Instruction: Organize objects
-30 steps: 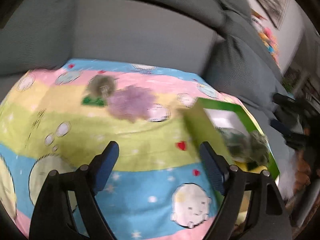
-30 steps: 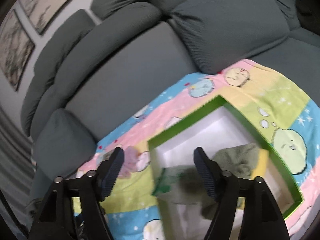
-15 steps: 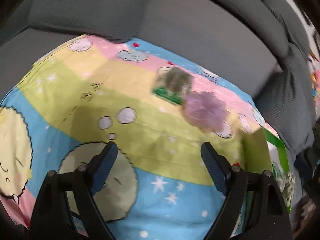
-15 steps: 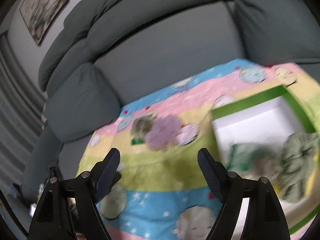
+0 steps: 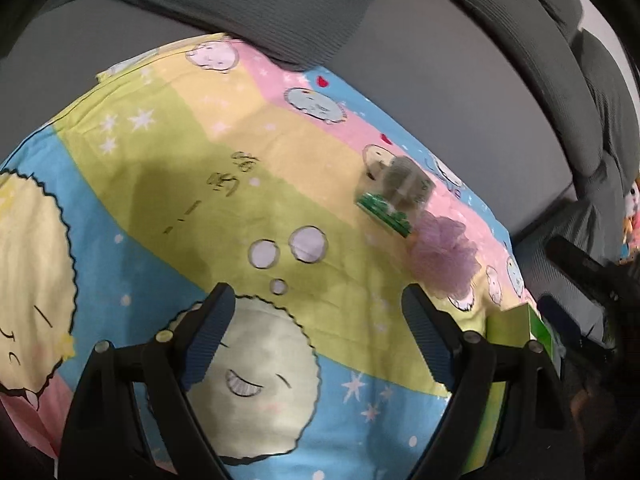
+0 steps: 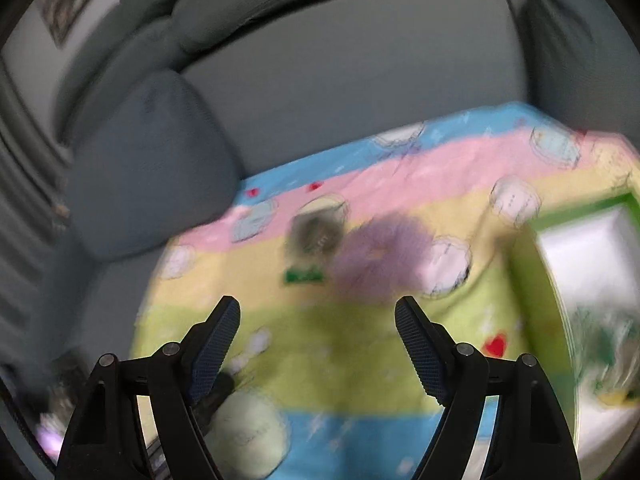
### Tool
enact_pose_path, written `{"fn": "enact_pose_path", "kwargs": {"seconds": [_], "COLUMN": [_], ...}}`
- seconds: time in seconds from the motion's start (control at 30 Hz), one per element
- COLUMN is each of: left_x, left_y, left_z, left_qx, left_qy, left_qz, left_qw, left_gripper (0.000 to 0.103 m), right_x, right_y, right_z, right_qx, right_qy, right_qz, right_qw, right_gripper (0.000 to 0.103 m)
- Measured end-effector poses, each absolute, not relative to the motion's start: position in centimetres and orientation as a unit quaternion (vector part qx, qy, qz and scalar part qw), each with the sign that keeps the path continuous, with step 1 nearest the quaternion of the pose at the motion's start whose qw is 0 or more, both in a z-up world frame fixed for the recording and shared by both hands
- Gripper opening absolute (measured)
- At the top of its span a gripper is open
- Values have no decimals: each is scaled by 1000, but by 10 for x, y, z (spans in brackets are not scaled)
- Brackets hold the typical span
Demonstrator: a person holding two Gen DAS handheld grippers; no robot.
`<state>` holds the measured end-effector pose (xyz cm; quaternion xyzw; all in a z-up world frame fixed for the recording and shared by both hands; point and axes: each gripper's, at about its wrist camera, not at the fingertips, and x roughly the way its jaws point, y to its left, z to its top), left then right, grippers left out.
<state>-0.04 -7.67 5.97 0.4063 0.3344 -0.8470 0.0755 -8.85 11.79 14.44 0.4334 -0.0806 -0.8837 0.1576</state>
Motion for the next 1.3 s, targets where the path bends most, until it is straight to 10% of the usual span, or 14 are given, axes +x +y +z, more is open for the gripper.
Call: {"fn": "enact_pose_path", "kwargs": {"seconds": [0.7,0.83,1.3], "left_x": [-2,-1,10], "left_y": [-132,-127,-112], "left_z": [45,48,59], "left_qx": [411,411,399], "left_qy": [406,398,375], "left_qz": [-810,-814,-829], "left_qw": [104,97,111], "left_gripper": [85,85,85], "right_x": [-209,-203,-92], "right_y": [9,7,77], "right_z": [37,39,101], "right_qx": [515,500,474], "right_qy": [34,47,12], "right_qz": [-851,-860,-860], "right_qw": [93,95,188], "right_gripper": [80,57,55]}}
